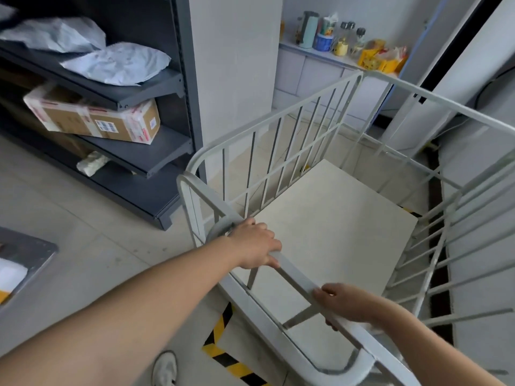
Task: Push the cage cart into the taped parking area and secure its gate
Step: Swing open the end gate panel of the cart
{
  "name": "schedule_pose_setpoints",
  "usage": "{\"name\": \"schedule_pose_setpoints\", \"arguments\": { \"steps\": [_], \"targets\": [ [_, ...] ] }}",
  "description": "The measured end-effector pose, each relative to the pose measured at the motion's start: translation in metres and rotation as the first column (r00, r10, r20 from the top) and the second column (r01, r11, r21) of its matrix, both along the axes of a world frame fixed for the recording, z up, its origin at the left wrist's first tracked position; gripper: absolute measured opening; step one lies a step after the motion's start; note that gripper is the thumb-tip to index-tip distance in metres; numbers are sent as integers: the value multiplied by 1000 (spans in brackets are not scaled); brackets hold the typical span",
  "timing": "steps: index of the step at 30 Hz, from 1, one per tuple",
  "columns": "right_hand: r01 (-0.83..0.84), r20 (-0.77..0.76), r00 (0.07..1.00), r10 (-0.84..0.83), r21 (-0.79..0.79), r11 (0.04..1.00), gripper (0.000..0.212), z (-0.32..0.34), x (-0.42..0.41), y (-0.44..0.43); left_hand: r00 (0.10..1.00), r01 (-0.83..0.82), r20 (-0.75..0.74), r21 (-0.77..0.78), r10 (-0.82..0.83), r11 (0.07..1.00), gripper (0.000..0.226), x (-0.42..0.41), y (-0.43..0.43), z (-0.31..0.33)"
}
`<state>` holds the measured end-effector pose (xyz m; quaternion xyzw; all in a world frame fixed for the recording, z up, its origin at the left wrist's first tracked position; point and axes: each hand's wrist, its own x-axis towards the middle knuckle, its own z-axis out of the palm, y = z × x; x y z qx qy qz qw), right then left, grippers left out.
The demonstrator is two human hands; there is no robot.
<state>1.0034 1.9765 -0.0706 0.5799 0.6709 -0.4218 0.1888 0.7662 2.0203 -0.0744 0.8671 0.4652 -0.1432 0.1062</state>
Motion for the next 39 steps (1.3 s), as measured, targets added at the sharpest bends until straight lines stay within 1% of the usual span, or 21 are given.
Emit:
{"name": "schedule_pose_setpoints", "arguments": {
  "steps": [2,4,6,8,10,12,15,18,22,25,27,30,31,33,35,39],
  "targets": [
    [-108,152,981,123,-106,989,53,14,-14,20,995,89,43,-75,-86,993,40,-15,16,-1],
    [-154,264,945,194,-167,974,64,23,-42,42,989,128,94,-141,-116,982,34,-38,35,-4],
    [-158,298,935,194,-139,978,69,27,-77,60,988,121,112,-183,-102,976,29,-65,54,-6],
    [-135,295,944,150,-72,988,65,26,-111,71,990,106,108,-189,-87,976,25,-92,71,-5],
    [-72,256,964,71,-9,997,63,19,-137,79,993,82,99,-193,-64,978,24,-119,89,-2],
    [12,205,979,-18,31,999,64,12,-157,85,995,75,77,-196,-61,978,27,-145,106,1],
    [92,118,988,-102,87,992,58,1,-187,94,992,120,-6,-176,-123,977,27,-175,128,2],
    [123,42,991,-130,150,981,45,-6,-218,104,986,147,-54,-183,-159,972,34,-197,145,9],
    [154,-50,988,-148,167,974,39,-9,-252,124,961,220,-131,-161,-242,962,43,-222,169,11],
    [132,-101,988,-116,170,977,39,-11,-272,142,914,365,-164,-72,-372,928,41,-231,184,9],
    [134,-147,983,-109,166,977,41,-9,-286,155,885,430,-171,-54,-433,901,44,-230,192,9],
    [188,-265,952,-152,115,975,40,-6,-309,172,835,509,-213,-52,-508,859,53,-227,210,14],
    [224,-304,933,-193,69,972,41,-5,-316,177,809,546,-233,-41,-539,837,53,-227,217,16],
    [324,-357,875,-327,-72,943,46,-5,-325,184,755,614,-279,-17,-593,789,49,-226,231,13],
    [360,-357,845,-397,-168,918,48,-6,-330,188,702,667,-330,-6,-631,745,43,-224,244,9],
    [358,-314,859,-404,-196,913,44,-10,-341,193,649,713,-333,-46,-684,700,49,-220,263,10]
  ]
}}
